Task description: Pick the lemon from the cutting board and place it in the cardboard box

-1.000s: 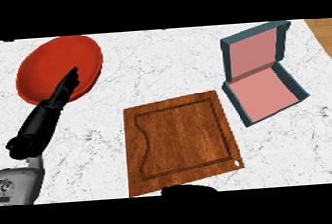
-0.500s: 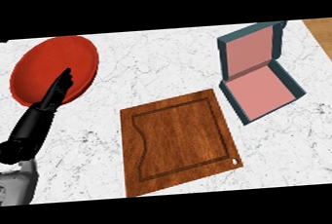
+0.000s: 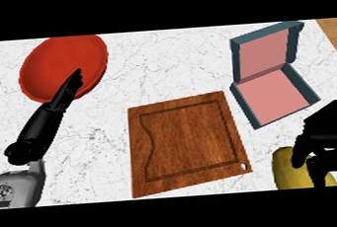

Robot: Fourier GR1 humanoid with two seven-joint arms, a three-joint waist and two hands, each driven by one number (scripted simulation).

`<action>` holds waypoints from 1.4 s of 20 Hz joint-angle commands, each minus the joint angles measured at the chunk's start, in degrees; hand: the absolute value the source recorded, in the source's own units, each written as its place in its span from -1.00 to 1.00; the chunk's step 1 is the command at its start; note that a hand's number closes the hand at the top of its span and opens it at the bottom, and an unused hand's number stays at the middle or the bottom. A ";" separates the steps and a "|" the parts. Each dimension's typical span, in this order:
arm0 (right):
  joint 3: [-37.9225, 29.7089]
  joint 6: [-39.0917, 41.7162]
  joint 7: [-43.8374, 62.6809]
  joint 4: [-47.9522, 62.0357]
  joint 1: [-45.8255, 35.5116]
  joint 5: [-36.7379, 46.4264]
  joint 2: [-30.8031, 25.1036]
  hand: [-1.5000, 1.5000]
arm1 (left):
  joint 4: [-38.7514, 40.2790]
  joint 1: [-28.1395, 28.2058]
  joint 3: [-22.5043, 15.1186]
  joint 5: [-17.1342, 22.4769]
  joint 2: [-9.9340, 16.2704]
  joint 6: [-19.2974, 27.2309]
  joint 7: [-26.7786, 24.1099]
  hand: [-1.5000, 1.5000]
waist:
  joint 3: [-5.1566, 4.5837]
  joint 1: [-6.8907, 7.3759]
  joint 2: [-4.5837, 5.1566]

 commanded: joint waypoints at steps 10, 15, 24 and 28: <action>0.55 10.70 -4.34 34.08 -22.94 9.95 -1.67 1.00 | 3.73 -2.57 1.77 0.39 1.13 -3.19 -3.15 0.00 | -0.04 2.65 0.58; 7.02 15.44 -10.05 46.83 -29.79 18.00 -1.10 1.00 | 3.39 -5.06 -1.28 -2.19 -2.81 -0.30 -0.69 0.00 | 0.01 2.87 0.70; 15.19 17.76 -27.24 67.26 -38.84 30.68 0.72 -1.00 | 5.38 -3.38 -0.86 -3.90 -2.78 0.21 -3.23 0.00 | 0.03 2.84 0.71; 14.97 17.63 -36.34 71.45 -40.33 27.97 1.61 -1.00 | 3.81 -5.61 1.09 -0.38 -1.47 -2.68 0.47 0.00 | 0.09 2.62 0.60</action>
